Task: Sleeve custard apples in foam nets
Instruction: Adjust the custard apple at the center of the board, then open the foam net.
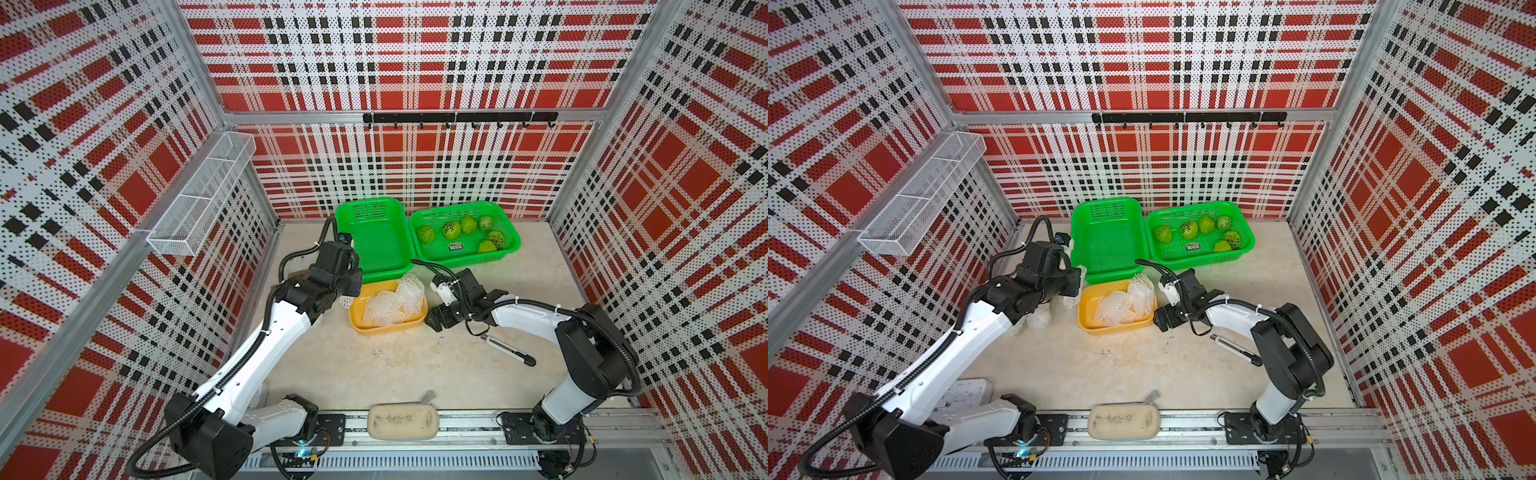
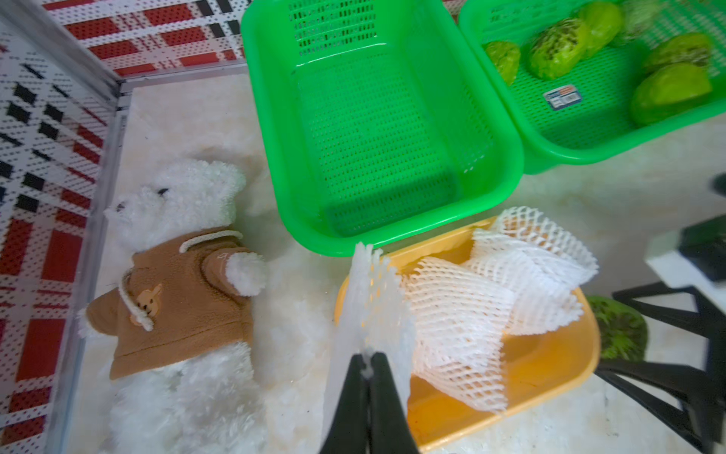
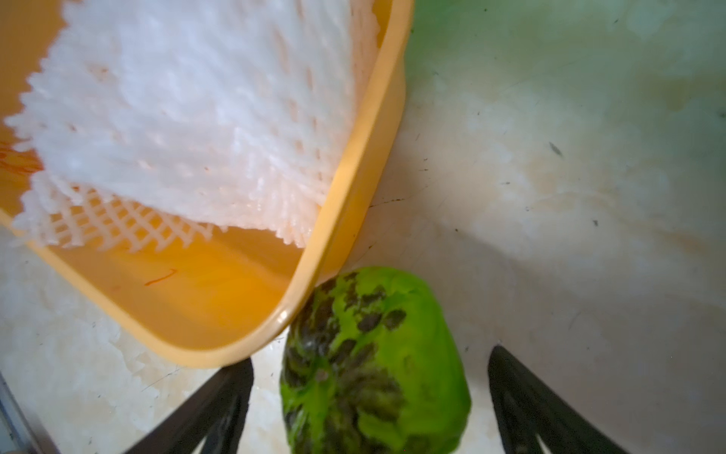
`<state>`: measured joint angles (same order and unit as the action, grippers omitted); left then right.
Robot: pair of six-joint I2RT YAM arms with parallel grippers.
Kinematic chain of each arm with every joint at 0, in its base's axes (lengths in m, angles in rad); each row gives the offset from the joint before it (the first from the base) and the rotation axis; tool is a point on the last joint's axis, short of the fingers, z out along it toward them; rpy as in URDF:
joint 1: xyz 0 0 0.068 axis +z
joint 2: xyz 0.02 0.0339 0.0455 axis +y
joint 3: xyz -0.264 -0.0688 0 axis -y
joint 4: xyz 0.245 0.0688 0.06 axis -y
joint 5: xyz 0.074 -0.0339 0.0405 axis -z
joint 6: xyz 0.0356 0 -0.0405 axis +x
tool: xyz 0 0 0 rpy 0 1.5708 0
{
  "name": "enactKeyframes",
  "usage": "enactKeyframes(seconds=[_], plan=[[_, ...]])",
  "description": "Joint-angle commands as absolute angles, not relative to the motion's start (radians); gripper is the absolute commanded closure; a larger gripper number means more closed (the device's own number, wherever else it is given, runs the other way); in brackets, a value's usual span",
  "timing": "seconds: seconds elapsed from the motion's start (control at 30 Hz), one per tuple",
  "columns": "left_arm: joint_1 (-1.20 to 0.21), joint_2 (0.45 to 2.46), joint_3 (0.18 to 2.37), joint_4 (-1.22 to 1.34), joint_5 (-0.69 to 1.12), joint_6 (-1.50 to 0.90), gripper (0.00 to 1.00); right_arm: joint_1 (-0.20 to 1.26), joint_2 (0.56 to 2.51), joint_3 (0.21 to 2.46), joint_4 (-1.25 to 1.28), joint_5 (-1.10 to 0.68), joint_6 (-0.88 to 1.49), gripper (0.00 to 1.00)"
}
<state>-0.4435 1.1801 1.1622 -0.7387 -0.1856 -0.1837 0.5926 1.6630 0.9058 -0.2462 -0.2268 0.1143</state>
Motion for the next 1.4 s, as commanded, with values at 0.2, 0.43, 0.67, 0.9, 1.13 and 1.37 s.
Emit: enactKeyframes(seconds=[0.2, 0.43, 0.67, 0.9, 1.13, 1.37], plan=[[-0.442, 1.069, 1.099, -0.571, 0.165, -0.133, 1.0, 0.502, 1.615, 0.829, -0.208, -0.204, 0.081, 0.28], [-0.525, 1.072, 1.013, -0.329, 0.351, -0.127, 1.0, 0.442, 1.53, 0.765, -0.198, -0.243, 0.086, 0.25], [-0.616, 1.154, 0.972, -0.105, 0.339, -0.189, 1.0, 0.438, 1.532, 0.799, -0.246, -0.233, 0.103, 0.09], [-0.598, 1.161, 0.871, 0.231, 0.371, -0.409, 1.0, 0.42, 1.314, 0.823, -0.324, -0.307, 0.095, 0.03], [-0.558, 1.199, 0.813, 0.487, 0.544, -0.593, 1.0, 0.408, 1.103, 0.834, -0.188, -0.634, 0.134, 0.02], [-0.524, 1.261, 0.749, 0.821, 0.717, -0.783, 1.0, 0.408, 1.069, 0.832, 0.002, -0.809, 0.238, 0.03]])
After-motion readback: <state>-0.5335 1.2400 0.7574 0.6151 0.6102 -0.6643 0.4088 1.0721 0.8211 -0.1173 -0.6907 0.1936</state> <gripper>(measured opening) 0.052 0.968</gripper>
